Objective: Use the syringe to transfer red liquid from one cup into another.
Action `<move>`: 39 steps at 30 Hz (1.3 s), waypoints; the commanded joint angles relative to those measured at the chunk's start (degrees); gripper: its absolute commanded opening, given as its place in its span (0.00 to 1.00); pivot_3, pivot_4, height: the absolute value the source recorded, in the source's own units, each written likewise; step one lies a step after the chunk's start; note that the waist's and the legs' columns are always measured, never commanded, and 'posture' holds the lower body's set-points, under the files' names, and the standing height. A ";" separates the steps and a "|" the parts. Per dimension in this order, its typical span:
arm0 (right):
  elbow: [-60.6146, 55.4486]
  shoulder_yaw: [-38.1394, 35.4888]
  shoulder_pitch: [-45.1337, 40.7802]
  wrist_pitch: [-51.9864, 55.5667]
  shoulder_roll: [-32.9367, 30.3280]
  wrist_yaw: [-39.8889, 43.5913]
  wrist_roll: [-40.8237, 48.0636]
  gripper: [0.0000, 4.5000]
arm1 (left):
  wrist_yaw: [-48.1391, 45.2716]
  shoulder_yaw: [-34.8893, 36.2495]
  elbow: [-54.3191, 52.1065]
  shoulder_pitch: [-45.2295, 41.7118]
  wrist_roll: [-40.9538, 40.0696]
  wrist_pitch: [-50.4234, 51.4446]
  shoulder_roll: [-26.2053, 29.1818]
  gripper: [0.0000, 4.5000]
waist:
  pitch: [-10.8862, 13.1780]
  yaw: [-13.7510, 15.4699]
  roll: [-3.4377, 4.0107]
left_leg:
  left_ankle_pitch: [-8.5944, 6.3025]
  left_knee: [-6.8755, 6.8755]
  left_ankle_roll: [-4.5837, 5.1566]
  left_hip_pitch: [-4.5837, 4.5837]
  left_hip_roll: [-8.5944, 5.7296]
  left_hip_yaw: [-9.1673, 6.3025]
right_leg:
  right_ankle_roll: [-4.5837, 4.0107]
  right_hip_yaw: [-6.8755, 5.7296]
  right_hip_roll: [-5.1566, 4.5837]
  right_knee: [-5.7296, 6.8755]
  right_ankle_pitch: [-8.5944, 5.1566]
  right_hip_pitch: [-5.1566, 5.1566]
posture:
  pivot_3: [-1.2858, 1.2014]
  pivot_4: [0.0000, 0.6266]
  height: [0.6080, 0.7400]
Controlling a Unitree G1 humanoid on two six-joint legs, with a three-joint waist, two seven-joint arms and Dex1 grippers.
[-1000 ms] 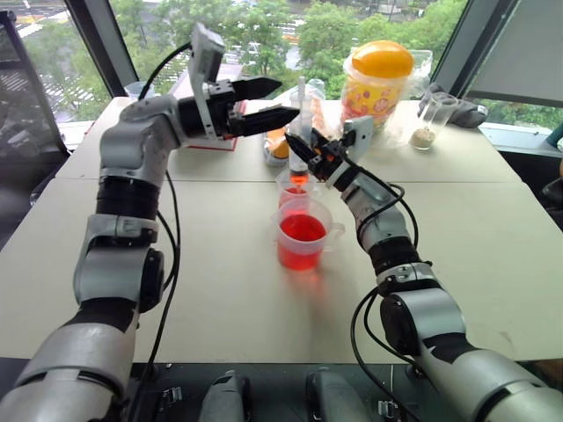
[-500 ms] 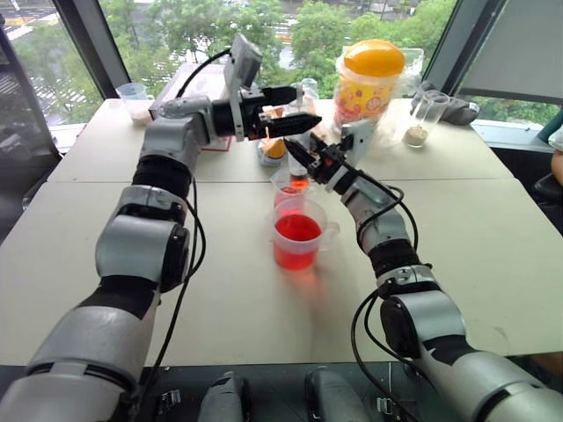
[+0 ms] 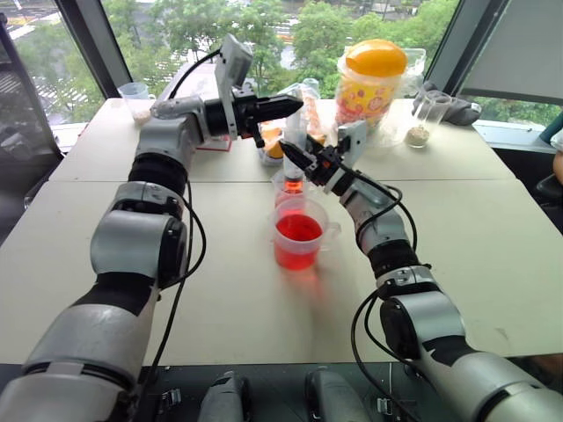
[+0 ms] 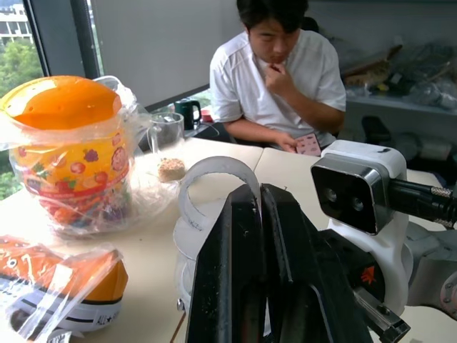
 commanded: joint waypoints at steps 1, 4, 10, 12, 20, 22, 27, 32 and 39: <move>-3.58 -1.01 -4.14 0.10 0.12 -0.72 0.96 0.31 | -2.61 -0.70 -2.07 0.36 0.68 -0.29 -1.31 0.01 | 0.00 -0.02 0.00 | 0.00 0.00 0.00 0.00 0.00 0.00 | 0.00 0.00 0.00 0.00 0.00 0.00 | 0.52 0.24 1.00; -4.36 -1.25 -4.91 0.59 -0.29 -0.81 1.20 0.31 | -2.93 -1.18 -2.96 1.80 1.21 -0.54 -1.34 0.01 | 0.00 -0.04 0.00 | 0.00 0.00 0.00 0.00 0.00 0.00 | 0.00 0.00 0.00 0.01 0.00 0.00 | 0.52 0.24 1.00; -6.31 -1.58 -6.18 1.92 -1.02 -0.83 1.58 0.31 | -2.62 -1.27 -5.14 4.29 1.08 0.58 -1.48 0.01 | 0.00 -0.03 0.00 | 0.00 0.00 -0.01 0.00 0.01 -0.01 | 0.00 0.00 0.00 0.01 0.00 0.00 | 0.52 0.24 1.00; -7.42 -1.42 -6.33 2.51 -1.10 -0.68 1.67 0.31 | -2.47 -1.26 -5.72 5.02 1.08 1.05 -1.56 0.01 | 0.00 -0.03 0.00 | 0.00 0.00 0.00 0.00 0.01 0.00 | 0.00 0.00 0.00 0.00 0.00 0.00 | 0.52 0.24 1.00; -11.84 -1.66 -6.76 6.03 -1.35 -0.73 2.58 0.31 | -1.73 -1.52 -7.93 7.85 1.13 2.69 -1.81 0.01 | 0.00 -0.02 0.00 | 0.00 0.00 0.00 0.00 0.01 0.00 | 0.00 0.00 0.00 0.01 0.00 0.00 | 0.52 0.24 1.00; -12.53 -2.07 -7.01 6.90 -1.47 -1.03 2.87 0.31 | -1.48 -1.54 -8.52 8.59 1.17 3.11 -1.89 0.01 | 0.00 -0.02 0.00 | 0.00 0.00 0.00 0.00 0.01 -0.01 | 0.00 0.00 0.00 0.01 0.00 0.00 | 0.52 0.24 1.00; -12.06 -1.66 -6.17 7.18 -1.60 -0.89 1.85 0.31 | -0.79 -0.45 -10.29 8.45 0.33 4.08 -1.36 0.01 | 0.00 -0.02 0.00 | 0.00 0.00 0.00 0.00 0.00 -0.01 | 0.00 0.00 0.00 0.01 0.00 0.00 | 0.52 0.24 1.00; -10.25 -0.54 -3.88 6.23 -1.24 -0.33 0.46 0.31 | -1.28 1.12 -13.60 7.36 -1.38 6.07 1.97 0.14 | 0.00 -0.04 0.00 | 0.00 0.00 0.00 0.00 0.00 -0.01 | 0.00 0.00 0.00 0.01 0.00 0.00 | 0.52 0.24 1.00; -9.15 -0.18 -2.20 5.77 -1.14 -0.08 0.06 0.31 | -1.55 4.13 -21.66 7.42 -5.71 13.03 6.14 0.92 | 0.01 -0.09 0.01 | 0.00 -0.01 -0.01 0.00 0.02 -0.01 | 0.00 0.00 0.00 0.01 0.00 0.00 | 0.52 0.24 1.00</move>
